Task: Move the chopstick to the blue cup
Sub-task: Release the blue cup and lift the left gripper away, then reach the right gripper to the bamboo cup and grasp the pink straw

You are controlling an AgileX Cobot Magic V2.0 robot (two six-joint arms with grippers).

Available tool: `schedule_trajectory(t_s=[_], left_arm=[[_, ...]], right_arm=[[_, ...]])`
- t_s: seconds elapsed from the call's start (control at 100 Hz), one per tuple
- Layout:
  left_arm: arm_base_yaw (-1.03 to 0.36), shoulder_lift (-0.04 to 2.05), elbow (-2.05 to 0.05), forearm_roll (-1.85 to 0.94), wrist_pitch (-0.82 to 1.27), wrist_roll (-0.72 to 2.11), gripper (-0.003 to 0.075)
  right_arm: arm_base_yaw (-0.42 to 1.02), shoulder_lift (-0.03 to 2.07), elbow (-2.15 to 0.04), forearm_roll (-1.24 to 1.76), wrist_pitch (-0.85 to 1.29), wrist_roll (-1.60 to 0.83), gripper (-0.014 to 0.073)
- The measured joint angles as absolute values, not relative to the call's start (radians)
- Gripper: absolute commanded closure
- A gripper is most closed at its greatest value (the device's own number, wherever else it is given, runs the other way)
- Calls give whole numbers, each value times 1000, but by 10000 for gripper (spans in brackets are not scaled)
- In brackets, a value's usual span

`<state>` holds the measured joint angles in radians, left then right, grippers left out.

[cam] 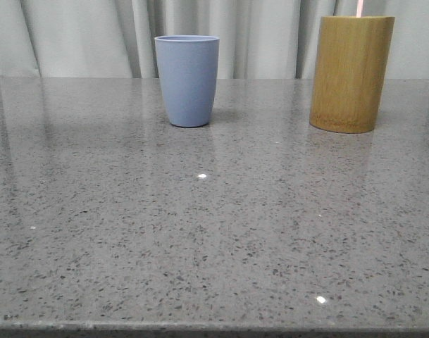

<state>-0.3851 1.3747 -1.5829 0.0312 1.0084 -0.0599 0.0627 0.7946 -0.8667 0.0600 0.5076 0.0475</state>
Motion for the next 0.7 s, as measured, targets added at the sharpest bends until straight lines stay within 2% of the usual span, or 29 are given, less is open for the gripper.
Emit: schedule_trajectory(t_s=[0.39, 0.7], left_arm=[[-385, 1013, -1195, 70, 884, -61, 417], [-385, 772, -948, 74, 788, -62, 417]], right_arm=[[69, 854, -868, 60, 509, 47, 234], [69, 913, -950, 60, 530, 47, 228]])
